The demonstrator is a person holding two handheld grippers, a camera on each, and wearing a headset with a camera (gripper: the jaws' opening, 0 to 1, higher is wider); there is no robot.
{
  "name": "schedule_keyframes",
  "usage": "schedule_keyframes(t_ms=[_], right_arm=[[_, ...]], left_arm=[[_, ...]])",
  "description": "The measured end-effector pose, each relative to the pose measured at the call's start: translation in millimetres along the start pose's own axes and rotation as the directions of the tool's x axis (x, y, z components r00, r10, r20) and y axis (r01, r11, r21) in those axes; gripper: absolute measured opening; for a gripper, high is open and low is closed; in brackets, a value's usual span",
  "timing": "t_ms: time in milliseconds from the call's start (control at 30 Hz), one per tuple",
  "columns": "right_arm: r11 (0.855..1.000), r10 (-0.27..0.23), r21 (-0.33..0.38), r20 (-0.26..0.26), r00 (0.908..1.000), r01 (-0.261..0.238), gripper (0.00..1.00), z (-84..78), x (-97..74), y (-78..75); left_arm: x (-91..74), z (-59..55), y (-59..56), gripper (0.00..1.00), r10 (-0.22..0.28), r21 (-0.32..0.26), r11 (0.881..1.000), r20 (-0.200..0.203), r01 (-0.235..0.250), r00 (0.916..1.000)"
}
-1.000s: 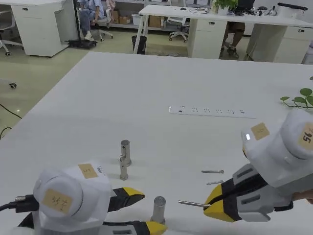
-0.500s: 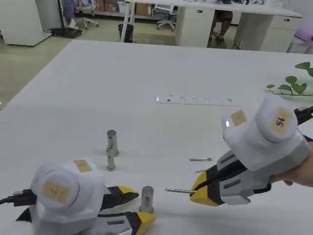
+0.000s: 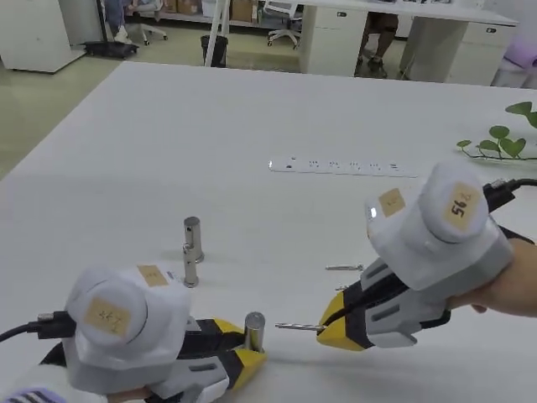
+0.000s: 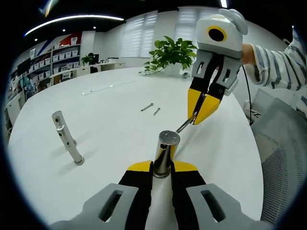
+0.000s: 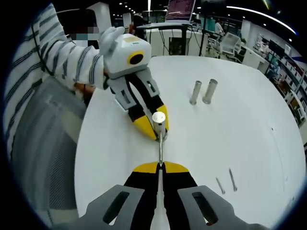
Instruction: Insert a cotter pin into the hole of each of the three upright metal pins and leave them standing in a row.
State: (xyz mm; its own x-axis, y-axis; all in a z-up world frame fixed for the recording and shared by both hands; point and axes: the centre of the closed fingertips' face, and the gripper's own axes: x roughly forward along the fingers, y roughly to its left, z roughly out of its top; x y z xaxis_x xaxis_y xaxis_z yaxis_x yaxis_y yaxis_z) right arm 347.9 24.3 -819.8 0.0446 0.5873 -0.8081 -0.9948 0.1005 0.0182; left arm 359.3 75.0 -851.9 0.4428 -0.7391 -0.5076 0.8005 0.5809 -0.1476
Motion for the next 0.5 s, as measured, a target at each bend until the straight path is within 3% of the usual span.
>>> schedule_keyframes(t_ms=[500], right_arm=[[1.000,-0.003,-0.023,0.009,1.0000,0.003,0.03,6.4,7.1,-1.6]], left_arm=[[1.1,-0.6,0.0,0.12,-0.002,0.004,1.000,0.001,0.002,1.0000]])
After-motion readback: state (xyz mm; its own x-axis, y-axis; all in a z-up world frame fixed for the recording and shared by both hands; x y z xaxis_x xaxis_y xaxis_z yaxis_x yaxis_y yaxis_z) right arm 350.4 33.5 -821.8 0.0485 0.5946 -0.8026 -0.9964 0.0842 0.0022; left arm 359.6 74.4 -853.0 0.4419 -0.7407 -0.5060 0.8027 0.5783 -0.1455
